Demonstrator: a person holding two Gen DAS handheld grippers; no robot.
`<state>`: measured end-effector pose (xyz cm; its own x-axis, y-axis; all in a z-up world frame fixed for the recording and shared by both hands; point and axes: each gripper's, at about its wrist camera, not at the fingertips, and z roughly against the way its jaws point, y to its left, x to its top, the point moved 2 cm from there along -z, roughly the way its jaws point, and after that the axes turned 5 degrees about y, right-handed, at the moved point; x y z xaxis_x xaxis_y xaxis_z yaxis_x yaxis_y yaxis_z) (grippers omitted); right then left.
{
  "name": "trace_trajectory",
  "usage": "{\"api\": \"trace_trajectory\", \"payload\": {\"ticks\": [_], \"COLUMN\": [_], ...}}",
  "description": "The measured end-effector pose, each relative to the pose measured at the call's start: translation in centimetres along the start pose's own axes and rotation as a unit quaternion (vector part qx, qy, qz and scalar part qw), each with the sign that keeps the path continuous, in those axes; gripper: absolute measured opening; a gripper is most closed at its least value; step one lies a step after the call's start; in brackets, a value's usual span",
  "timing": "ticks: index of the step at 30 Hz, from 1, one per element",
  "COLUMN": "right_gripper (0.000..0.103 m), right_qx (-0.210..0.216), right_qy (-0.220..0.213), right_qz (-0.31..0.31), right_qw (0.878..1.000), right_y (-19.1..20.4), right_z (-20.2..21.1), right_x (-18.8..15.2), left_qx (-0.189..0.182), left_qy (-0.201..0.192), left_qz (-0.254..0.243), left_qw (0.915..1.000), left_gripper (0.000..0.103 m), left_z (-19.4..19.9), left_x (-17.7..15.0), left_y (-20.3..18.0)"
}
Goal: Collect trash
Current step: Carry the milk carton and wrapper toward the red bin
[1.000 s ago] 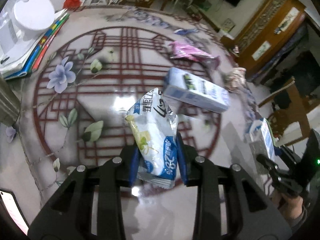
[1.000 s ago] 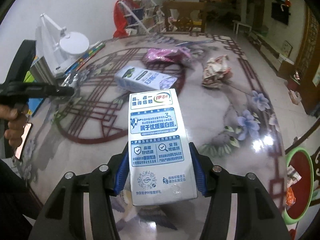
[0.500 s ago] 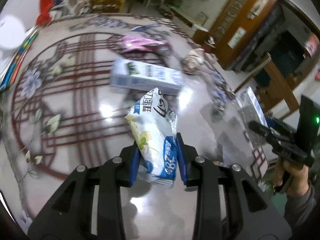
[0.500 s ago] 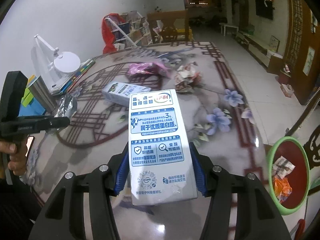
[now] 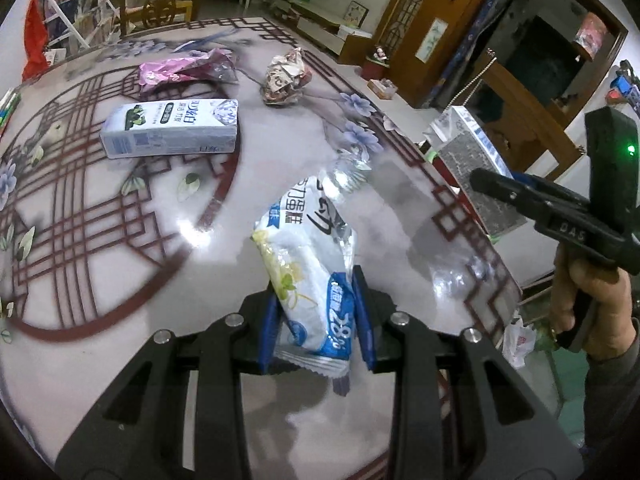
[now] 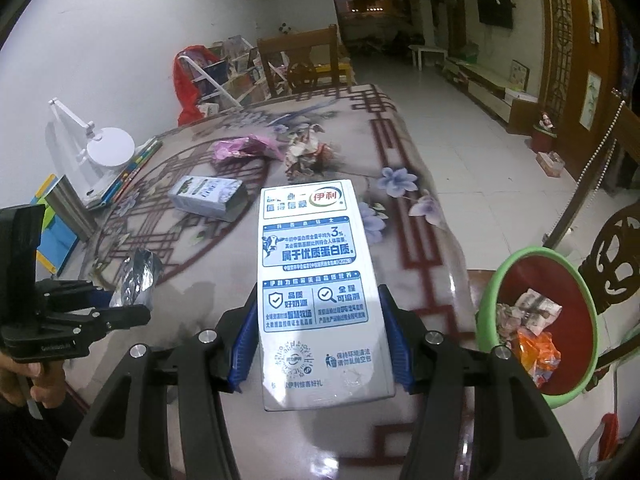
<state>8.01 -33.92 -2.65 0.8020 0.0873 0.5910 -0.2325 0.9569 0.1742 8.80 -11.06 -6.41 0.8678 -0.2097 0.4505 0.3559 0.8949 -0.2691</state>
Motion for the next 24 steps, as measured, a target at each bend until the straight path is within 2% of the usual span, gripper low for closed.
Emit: {"api": "trace_trajectory", "payload": {"ticks": [11,15,20,24], "right_gripper": [0.053,0.053,0.053,0.052], "right_qx": [-0.008,-0.009,-0.012,-0.015], "right_qy": [-0.010,-0.011,-0.013,-0.014], "right_qz": [-0.028,-0.035,-0.051,-0.063], "right_qw": [1.000,0.999,0.999,0.998], "right_y": [-3.2,-4.1,-5.6,-6.9], "right_z": [0.3,0.2,0.3,0.5], "right_x": [0.2,0.1,-0.1,-0.4], "left_qx": [0.077,0.091,0.086,0.068], "left_qy": [0.033,0.040,0.040,0.043], "left_qz": [0.020,0.022,0.009,0.004], "left_qw": [0.9963,0.9948,0.9954,0.9968], "left_gripper": [0.032,0.033,0.033,0.032], "left_z": [-0.3,-0.9,-1.5,-2.1], "left_x": [0.9,0.9,1.7,2.4], "left_y": [2.4,2.5,0.9,-0.7]}}
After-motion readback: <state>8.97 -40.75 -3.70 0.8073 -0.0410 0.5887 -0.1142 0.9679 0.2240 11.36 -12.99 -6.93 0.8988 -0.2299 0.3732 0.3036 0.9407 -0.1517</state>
